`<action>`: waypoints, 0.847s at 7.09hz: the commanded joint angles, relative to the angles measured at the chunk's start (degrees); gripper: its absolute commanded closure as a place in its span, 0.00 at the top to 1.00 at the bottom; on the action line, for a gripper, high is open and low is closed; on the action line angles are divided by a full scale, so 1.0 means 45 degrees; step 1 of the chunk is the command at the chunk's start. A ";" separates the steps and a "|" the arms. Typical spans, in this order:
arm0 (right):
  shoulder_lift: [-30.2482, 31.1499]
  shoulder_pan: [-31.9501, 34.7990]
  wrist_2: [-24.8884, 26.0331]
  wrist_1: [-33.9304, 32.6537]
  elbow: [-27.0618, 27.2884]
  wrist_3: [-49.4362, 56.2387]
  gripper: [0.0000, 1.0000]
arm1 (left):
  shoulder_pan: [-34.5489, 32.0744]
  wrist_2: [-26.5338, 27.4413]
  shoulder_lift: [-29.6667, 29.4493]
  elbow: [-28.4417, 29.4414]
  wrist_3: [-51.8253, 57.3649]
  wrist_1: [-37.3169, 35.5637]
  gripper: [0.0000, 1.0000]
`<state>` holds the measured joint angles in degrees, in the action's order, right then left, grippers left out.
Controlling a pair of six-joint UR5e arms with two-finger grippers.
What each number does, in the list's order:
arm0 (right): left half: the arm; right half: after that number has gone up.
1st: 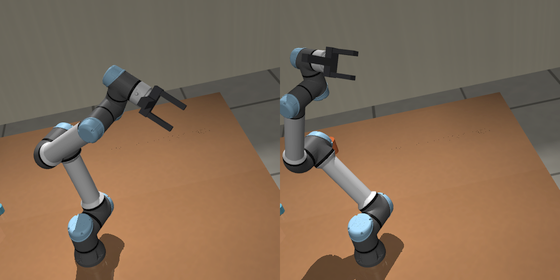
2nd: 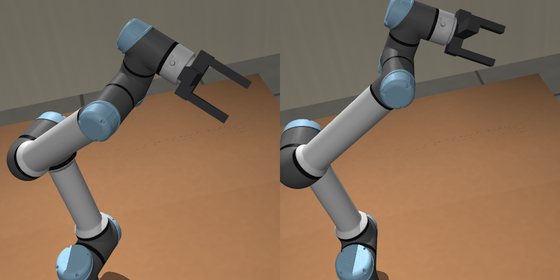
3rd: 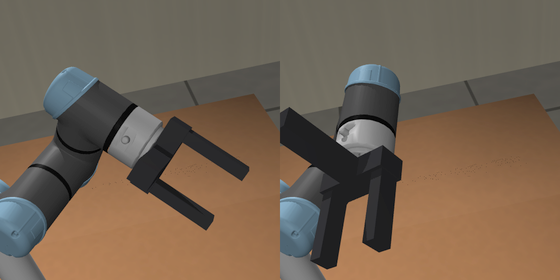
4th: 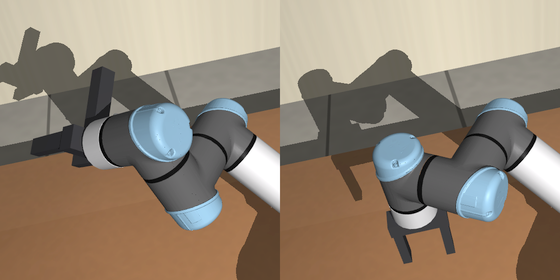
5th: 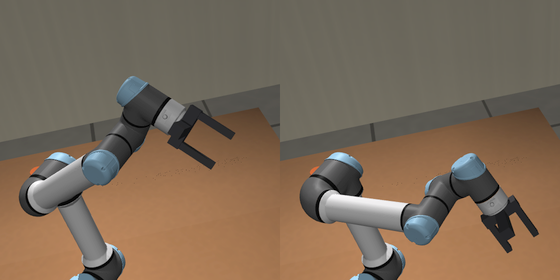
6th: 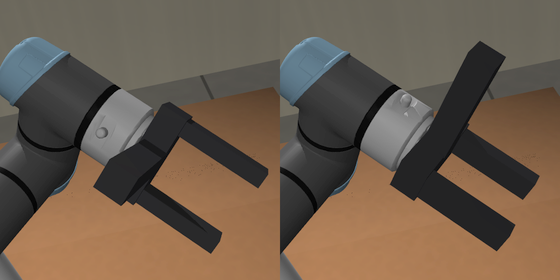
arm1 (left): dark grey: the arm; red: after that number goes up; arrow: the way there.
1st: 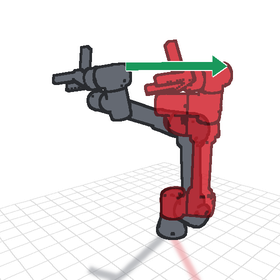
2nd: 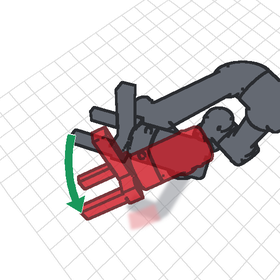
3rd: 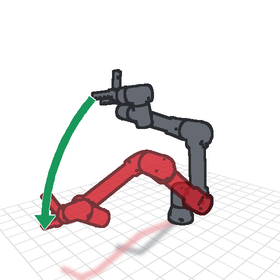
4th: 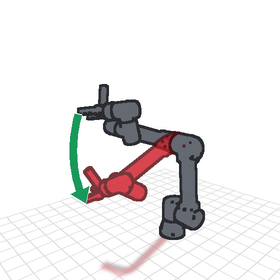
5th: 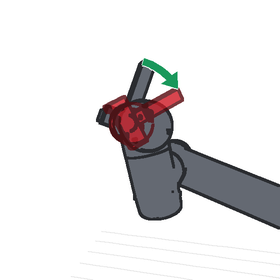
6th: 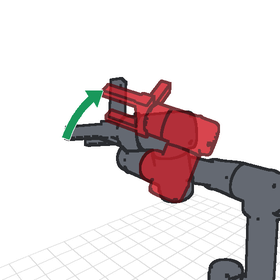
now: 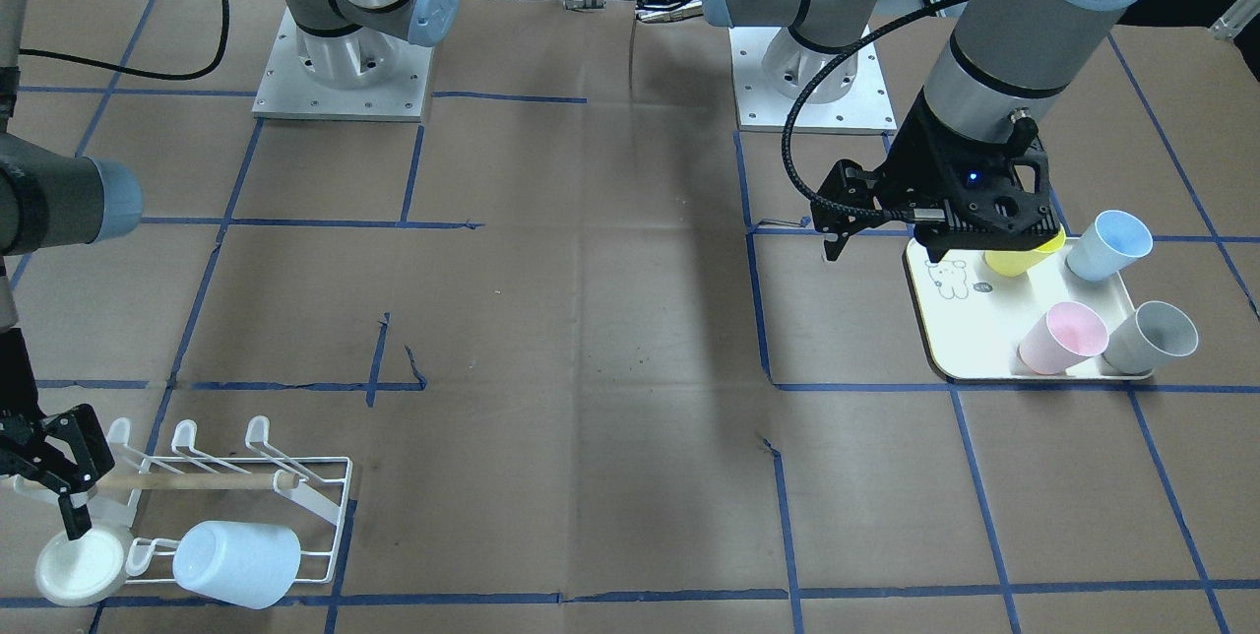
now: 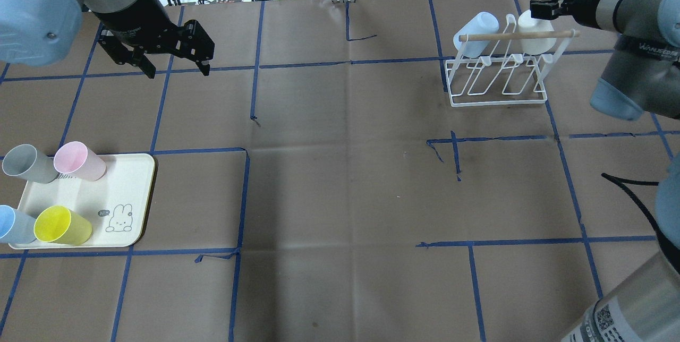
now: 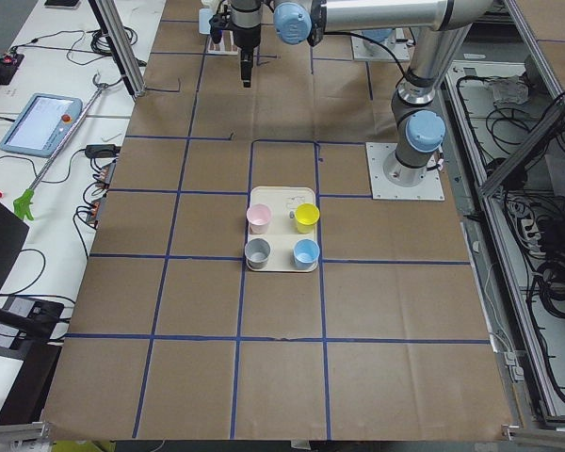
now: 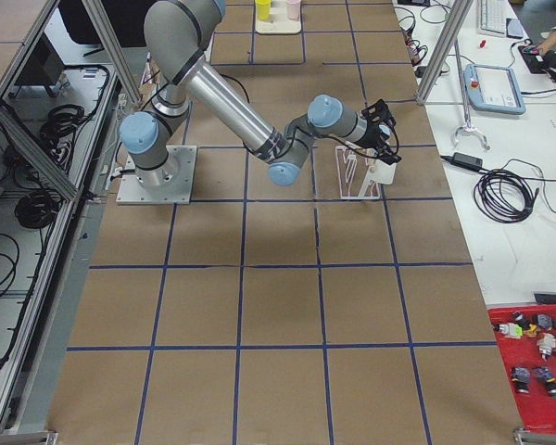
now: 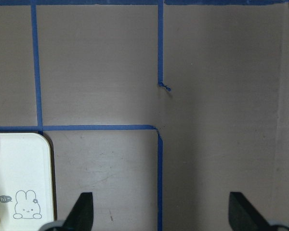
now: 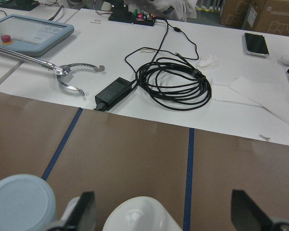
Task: Transfer IKEA cup to right arm and place on rack
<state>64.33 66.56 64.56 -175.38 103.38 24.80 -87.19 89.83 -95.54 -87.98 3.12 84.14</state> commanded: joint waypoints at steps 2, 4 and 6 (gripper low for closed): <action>0.1283 0.0149 0.0996 0.5682 -0.0933 0.0114 1.00 | 0.0000 0.0097 -0.0155 0.0000 -0.0048 -0.0259 0.99; 0.2207 0.0945 0.2369 1.1781 -0.2828 0.0075 1.00 | 0.0000 0.0097 -0.0195 -0.0019 -0.0029 -0.0281 0.99; 0.2578 0.1710 0.3599 1.4061 -0.3945 -0.0178 1.00 | 0.0000 0.0097 -0.0234 0.0000 -0.0029 -0.0281 0.99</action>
<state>74.85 72.25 77.99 -119.43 88.67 24.66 -87.19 90.26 -96.55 -88.00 2.98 82.90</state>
